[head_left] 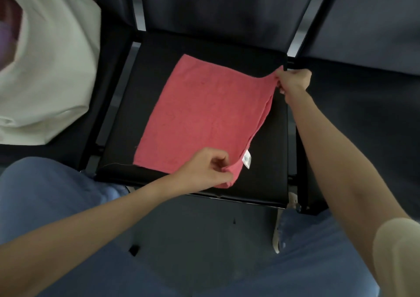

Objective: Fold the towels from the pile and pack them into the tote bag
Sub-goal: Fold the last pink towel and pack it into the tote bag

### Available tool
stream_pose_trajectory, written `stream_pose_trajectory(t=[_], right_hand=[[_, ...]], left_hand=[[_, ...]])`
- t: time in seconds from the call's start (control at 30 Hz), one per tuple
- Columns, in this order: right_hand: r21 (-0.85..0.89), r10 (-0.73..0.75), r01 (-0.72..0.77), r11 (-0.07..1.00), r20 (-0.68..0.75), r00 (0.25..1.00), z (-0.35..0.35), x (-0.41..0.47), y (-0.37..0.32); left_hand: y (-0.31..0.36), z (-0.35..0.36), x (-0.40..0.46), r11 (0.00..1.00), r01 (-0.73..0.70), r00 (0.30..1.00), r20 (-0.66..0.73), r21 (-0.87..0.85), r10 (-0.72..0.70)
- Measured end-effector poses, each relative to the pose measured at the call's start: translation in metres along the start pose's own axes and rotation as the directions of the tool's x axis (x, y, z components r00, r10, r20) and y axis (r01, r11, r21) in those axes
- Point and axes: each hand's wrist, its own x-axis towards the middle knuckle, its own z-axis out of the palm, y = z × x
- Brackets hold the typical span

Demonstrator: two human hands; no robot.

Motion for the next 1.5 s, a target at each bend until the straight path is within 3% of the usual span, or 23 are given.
stream_pose_trajectory(t=[0.17,0.3,0.4,0.53,0.6,0.8,0.93,1.03,1.1,1.2,1.33,1.5], right_hand=[[-0.081,-0.213,0.209,0.975,-0.047,0.976,0.046,-0.023,-0.040],[-0.145,-0.360,0.357,0.923,0.008,0.933,0.099,-0.042,-0.066],[-0.199,-0.402,0.404,0.893,0.050,0.914,0.141,-0.056,-0.081],[-0.263,-0.374,0.384,0.885,0.088,0.923,0.193,-0.067,-0.085],[-0.302,-0.350,0.362,0.882,0.095,0.932,0.216,-0.072,-0.081],[-0.401,-0.284,0.335,0.853,0.181,0.941,0.257,-0.085,-0.055],[-0.296,-0.348,0.405,0.865,0.228,0.909,0.239,-0.109,-0.044],[-0.245,-0.451,0.520,0.819,0.285,0.846,0.191,-0.148,-0.016],[-0.270,-0.464,0.528,0.806,0.266,0.845,0.153,-0.175,0.016],[-0.368,-0.406,0.448,0.815,0.190,0.894,0.104,-0.214,0.066],[-0.552,-0.220,0.292,0.781,0.195,0.956,0.072,-0.261,0.103],[-0.564,-0.156,0.293,0.772,0.278,0.948,0.064,-0.288,0.111]], left_hand=[[-0.013,-0.037,-0.022,0.991,0.095,0.986,-0.131,-0.098,-0.107],[-0.028,-0.077,-0.038,0.958,0.180,0.928,-0.284,-0.221,-0.240],[-0.041,-0.104,-0.048,0.931,0.190,0.879,-0.368,-0.313,-0.303],[-0.061,-0.129,-0.053,0.889,0.225,0.846,-0.373,-0.398,-0.381],[-0.074,-0.133,-0.052,0.894,0.288,0.825,-0.385,-0.345,-0.414],[-0.105,-0.136,-0.046,0.887,0.445,0.799,-0.503,0.122,-0.331],[-0.103,-0.133,-0.048,0.836,0.485,0.797,-0.523,0.257,-0.302],[-0.100,-0.129,-0.050,0.806,0.514,0.760,-0.591,0.293,-0.270],[-0.102,-0.127,-0.050,0.793,0.513,0.730,-0.653,0.329,-0.201],[-0.109,-0.126,-0.046,0.796,0.500,0.709,-0.690,0.341,-0.149],[-0.115,-0.125,-0.043,0.820,0.465,0.745,-0.647,0.333,-0.160],[-0.107,-0.117,-0.041,0.762,0.533,0.772,-0.580,0.367,-0.261]])
